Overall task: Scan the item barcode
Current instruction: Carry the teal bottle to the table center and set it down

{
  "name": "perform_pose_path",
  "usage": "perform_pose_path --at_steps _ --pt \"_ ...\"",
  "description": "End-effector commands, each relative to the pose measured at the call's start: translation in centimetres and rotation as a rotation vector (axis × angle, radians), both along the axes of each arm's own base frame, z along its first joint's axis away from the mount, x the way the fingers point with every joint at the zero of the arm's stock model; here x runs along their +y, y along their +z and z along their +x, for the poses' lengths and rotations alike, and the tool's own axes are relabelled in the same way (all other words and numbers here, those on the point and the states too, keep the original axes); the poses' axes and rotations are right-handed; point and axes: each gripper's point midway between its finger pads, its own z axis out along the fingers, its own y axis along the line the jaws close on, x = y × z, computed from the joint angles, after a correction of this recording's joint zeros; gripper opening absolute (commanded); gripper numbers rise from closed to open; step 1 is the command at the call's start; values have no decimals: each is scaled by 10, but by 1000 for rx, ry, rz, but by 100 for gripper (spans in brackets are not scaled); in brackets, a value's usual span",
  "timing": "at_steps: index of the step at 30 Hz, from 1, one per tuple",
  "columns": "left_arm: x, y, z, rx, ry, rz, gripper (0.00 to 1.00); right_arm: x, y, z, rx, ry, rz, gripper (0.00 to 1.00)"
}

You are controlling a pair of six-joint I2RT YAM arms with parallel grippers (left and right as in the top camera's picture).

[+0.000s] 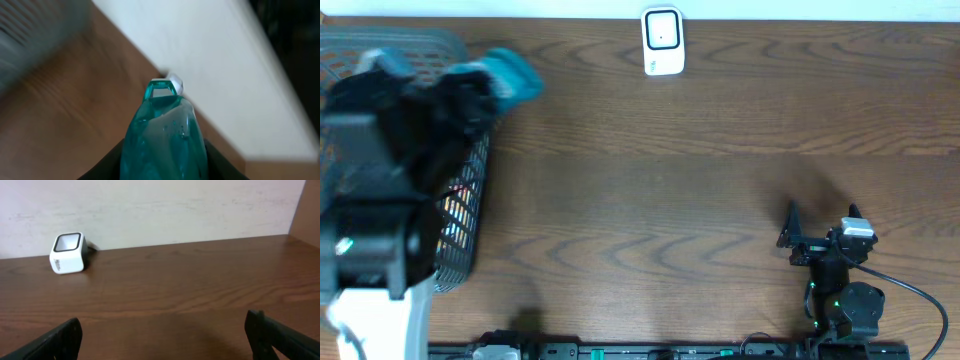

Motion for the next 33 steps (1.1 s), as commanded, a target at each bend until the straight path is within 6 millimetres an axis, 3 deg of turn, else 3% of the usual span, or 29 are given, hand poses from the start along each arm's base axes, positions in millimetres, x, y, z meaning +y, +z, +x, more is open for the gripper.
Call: perform_pose_path --at_steps 1,8,12,14,18,25,29,33 --pt "-49 -34 19 96 -129 10 27 -3 0 0 -1 -13 -12 99" --pt "-138 -132 42 340 -335 108 27 -3 0 0 -1 -13 -12 99" --pt "-160 -183 48 438 -365 212 27 -3 0 0 -1 -13 -12 99" --pt "-175 -198 50 442 -429 259 27 -3 0 0 -2 -13 -12 99" --pt "-201 -220 45 435 -555 351 28 -3 0 0 -1 -13 -12 99" --pt "-223 -259 34 498 -607 437 28 -3 0 0 -1 -13 -12 99" --pt "-234 -267 31 472 -693 504 29 -3 0 0 -1 -13 -12 99" --pt "-226 -268 36 458 -649 579 31 -3 0 0 -1 -13 -12 99"
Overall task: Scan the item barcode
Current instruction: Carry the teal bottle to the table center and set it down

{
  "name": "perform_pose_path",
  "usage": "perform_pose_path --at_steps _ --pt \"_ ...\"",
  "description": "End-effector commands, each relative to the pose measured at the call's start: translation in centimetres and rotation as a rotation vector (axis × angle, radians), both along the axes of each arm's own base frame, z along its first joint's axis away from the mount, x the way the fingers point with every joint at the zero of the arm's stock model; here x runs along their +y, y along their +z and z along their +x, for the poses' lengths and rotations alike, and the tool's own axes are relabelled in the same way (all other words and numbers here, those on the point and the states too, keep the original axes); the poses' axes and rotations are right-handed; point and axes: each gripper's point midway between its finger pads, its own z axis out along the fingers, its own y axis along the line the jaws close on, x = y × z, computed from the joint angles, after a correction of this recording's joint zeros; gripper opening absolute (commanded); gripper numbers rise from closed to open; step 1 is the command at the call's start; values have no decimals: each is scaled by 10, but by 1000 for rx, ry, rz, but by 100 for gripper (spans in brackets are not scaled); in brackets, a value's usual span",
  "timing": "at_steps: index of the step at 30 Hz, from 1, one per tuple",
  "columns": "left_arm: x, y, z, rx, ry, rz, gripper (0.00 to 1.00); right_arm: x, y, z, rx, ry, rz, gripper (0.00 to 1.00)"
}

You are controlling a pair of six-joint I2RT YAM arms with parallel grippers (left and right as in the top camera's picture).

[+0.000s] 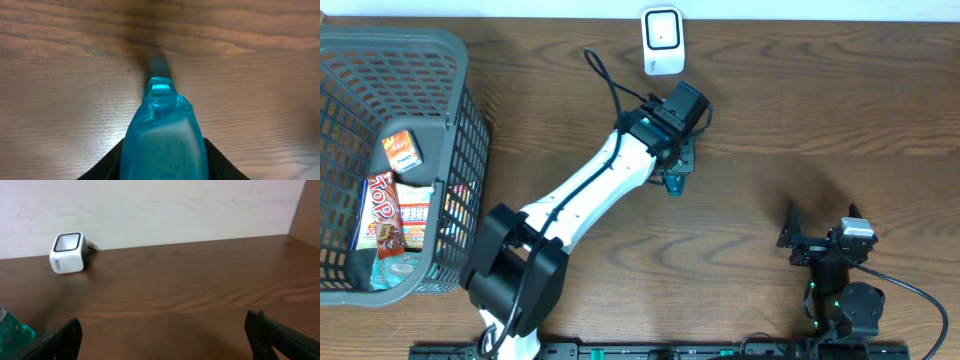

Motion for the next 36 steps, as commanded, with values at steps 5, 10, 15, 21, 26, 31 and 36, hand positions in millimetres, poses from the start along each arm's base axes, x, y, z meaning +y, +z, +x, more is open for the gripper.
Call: perform_pose_path --at_steps 5,10,15,21,26,31,36 --pt "9 9 13 -94 -6 81 31 -3 0 0 -1 -12 -12 99" --pt "9 9 12 -90 -7 82 34 -3 0 0 -1 -12 -12 99" --pt "9 9 12 -93 -30 91 47 -3 0 0 -1 -12 -12 99" --pt "10 8 10 -90 -43 101 70 -3 0 0 -1 -12 -12 99" --pt "9 27 13 -110 -41 85 79 -3 0 0 -1 -12 -12 99" --pt "10 78 15 -170 -64 67 91 -3 0 0 -2 -12 -12 99" --pt "57 172 26 -360 47 148 99 -3 0 0 -1 -12 -12 99"
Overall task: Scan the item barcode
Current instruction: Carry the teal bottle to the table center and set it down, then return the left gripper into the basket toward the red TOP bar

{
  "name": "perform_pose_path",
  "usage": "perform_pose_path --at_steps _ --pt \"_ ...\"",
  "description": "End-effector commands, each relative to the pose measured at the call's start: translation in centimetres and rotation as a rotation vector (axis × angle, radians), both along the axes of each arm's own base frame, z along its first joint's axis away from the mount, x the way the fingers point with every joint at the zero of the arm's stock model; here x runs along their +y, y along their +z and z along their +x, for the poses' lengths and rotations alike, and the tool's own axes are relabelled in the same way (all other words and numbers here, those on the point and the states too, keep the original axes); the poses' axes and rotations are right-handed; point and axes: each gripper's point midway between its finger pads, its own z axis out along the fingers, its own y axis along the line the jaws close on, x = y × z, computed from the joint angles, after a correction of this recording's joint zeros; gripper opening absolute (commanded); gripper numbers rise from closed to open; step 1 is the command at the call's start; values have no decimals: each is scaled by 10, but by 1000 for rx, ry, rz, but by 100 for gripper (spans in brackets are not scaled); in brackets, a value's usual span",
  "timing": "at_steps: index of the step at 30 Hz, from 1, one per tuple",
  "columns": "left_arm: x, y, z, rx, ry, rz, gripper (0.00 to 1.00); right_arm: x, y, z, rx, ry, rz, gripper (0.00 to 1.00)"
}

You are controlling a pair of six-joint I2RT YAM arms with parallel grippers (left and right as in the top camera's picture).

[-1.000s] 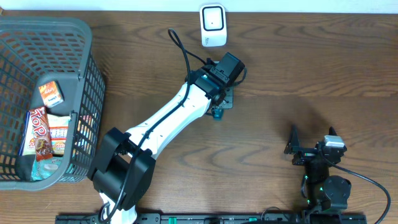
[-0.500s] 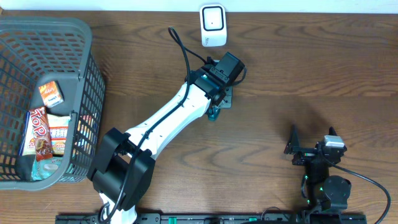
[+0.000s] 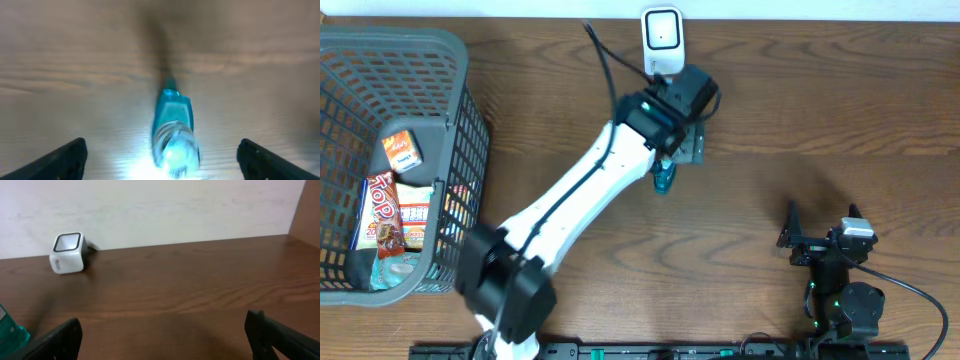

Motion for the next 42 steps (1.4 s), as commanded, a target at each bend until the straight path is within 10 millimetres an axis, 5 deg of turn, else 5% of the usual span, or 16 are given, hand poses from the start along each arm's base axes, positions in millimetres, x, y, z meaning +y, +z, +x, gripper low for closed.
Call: perform_pose_path --at_steps 1,5,9,13,17,25,30,35,42 --pt "46 101 16 -257 100 18 98 -3 0 0 -1 -12 -12 99" --pt "113 166 23 -404 248 10 98 -3 0 0 -2 -12 -12 99" --pt "214 193 21 -454 554 -34 98 -3 0 0 -2 -12 -12 99" --pt "312 179 0 -370 886 -108 98 -3 0 0 -1 -12 -12 99" --pt "385 133 -32 -195 1223 -186 98 -3 0 0 -1 -12 -12 99" --pt "436 37 -71 44 1440 -120 98 -3 0 0 -2 -12 -12 99" --pt "448 -29 -73 105 1339 -49 98 -3 0 0 -2 -12 -12 99" --pt "459 -64 -81 116 1266 67 98 -3 0 0 -2 -12 -12 99" --pt "478 -83 -81 106 1067 192 98 -3 0 0 -2 -12 -12 99"
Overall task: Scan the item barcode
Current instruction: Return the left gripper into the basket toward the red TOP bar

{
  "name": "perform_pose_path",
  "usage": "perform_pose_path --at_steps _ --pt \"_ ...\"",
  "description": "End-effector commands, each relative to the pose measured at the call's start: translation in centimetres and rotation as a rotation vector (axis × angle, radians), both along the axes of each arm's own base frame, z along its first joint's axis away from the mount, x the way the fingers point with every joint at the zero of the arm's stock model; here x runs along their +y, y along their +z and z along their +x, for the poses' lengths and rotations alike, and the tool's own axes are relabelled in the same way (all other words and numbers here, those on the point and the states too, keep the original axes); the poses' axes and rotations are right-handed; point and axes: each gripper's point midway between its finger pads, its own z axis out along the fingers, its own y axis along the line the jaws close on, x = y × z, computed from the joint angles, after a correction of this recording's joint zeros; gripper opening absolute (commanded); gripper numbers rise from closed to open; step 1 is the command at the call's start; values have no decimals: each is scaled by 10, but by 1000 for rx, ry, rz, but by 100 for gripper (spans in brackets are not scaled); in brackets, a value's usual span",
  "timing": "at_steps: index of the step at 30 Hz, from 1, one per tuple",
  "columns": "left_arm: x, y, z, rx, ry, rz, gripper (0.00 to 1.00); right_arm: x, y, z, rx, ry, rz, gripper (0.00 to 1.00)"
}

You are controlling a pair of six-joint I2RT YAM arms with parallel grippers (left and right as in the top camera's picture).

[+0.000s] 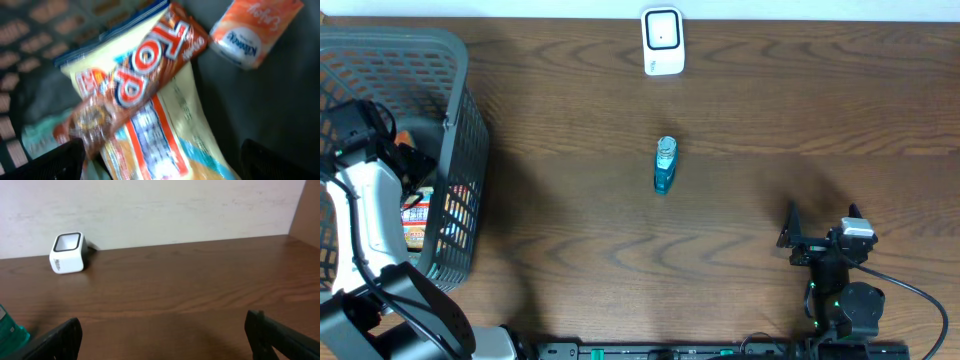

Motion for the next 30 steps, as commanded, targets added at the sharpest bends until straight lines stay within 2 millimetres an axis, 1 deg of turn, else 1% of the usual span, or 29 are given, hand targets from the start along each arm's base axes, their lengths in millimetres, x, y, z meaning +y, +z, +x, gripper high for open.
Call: perform_pose_path --at_steps 1,5,9,13,18,25,30 --pt "14 -5 -8 92 -159 72 98 -3 0 0 -1 -12 -12 99" --pt "26 -9 -14 111 -193 92 98 -3 0 0 -1 -12 -12 99" --pt "39 -16 -26 108 -152 87 98 -3 0 0 0 -12 -12 99" --pt "44 -26 -31 54 -136 40 98 -3 0 0 0 -12 -12 99" --pt "41 -40 -28 -13 -152 -7 99 -3 0 0 0 -12 -12 99" --pt "38 -51 -26 -16 -186 -4 99 -3 0 0 0 -12 -12 99" --pt "33 -72 -32 14 -186 -34 100 -3 0 0 0 -12 -12 99"
